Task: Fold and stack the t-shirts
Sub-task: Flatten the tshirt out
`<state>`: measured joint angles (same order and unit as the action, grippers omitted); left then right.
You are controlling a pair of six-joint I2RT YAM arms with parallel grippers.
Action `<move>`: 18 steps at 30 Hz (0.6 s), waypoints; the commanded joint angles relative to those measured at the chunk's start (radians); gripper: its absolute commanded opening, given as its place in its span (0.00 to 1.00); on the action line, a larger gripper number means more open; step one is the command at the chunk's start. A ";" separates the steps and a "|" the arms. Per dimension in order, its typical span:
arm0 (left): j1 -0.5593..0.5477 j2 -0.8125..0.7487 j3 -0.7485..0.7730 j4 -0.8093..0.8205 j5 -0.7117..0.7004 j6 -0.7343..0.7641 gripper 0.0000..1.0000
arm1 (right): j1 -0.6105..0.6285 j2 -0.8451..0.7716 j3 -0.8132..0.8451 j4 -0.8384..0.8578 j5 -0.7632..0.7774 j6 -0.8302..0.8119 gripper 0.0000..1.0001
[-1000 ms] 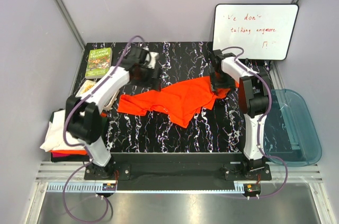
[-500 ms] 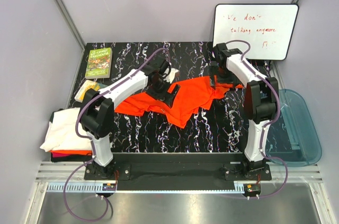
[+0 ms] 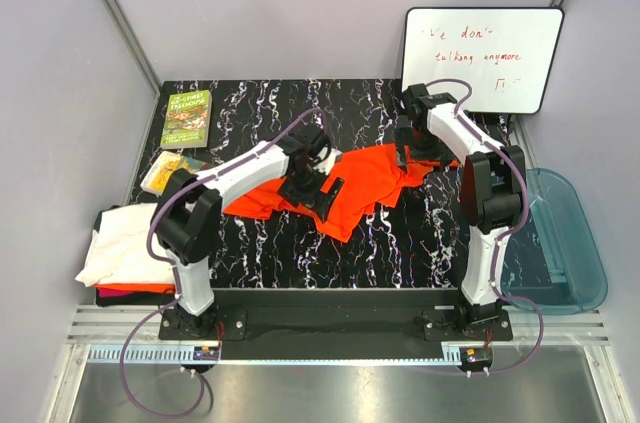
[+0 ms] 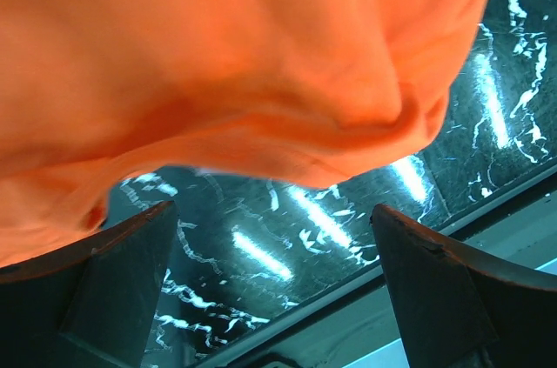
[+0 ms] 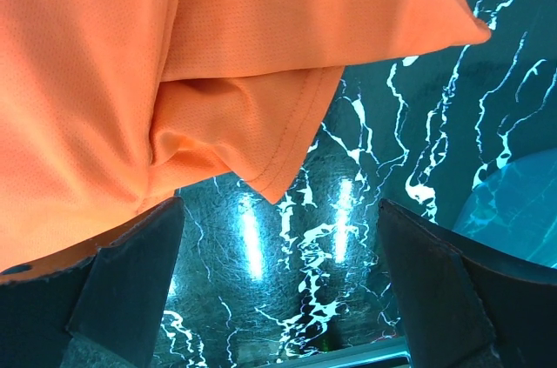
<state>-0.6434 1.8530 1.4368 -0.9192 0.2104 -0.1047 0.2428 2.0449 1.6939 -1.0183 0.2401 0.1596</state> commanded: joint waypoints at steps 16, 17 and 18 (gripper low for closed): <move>-0.096 -0.029 0.139 0.025 -0.127 -0.151 0.00 | -0.003 -0.137 -0.059 0.009 -0.048 -0.006 1.00; -0.084 -0.063 0.151 0.026 -0.146 -0.168 0.00 | -0.002 -0.141 -0.065 0.014 -0.045 -0.005 1.00; -0.076 -0.125 0.157 0.028 -0.179 -0.185 0.00 | -0.002 -0.146 -0.068 0.014 -0.035 0.000 1.00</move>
<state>-0.7456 1.9690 1.5108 -0.8963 0.1501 -0.2047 0.2420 1.9705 1.6413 -1.0164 0.2138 0.1558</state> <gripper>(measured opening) 0.013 0.994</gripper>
